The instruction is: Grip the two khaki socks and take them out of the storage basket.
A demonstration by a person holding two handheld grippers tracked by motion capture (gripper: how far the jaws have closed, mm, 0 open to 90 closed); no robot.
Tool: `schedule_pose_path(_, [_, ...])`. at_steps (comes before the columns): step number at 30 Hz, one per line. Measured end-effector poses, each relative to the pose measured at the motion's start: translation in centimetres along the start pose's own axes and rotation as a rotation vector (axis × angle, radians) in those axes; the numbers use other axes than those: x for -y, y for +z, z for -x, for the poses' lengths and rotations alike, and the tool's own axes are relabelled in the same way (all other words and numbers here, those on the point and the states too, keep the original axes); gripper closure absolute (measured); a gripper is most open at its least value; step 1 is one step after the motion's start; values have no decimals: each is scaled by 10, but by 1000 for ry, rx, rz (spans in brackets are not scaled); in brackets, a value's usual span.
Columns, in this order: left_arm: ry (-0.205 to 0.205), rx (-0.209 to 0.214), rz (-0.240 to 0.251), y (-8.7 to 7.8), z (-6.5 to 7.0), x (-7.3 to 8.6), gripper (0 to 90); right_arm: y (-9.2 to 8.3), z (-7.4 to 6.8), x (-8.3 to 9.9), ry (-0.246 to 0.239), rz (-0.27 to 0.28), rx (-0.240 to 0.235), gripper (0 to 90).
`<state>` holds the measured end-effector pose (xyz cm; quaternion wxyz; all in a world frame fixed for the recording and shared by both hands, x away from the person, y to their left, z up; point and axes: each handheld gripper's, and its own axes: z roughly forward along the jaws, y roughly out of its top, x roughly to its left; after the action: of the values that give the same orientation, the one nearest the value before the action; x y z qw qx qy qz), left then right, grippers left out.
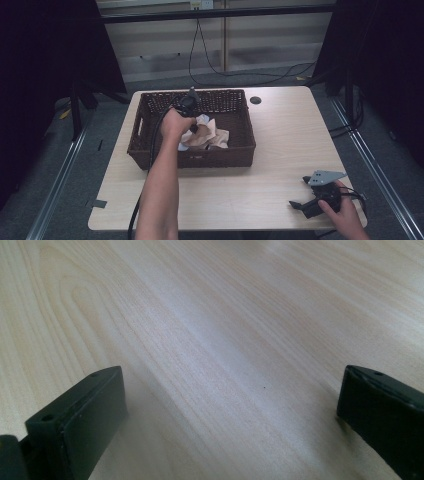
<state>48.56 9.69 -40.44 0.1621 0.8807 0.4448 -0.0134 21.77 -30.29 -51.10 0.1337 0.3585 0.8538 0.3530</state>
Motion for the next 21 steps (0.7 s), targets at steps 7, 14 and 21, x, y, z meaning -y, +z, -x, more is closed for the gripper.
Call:
schedule_pose_path(7, [18, 59, 9, -46, 1, 6, 889, 0, 0, 0, 2, -1, -1, 0])
schedule_pose_path(14, [51, 85, -42, -82, 7, 9, 888, 0, 0, 0, 1, 0, -1, 0])
schedule_pose_path(21, [65, 83, -30, -118, 25, 6, 886, 0, 0, 0, 1, -1, -1, 0])
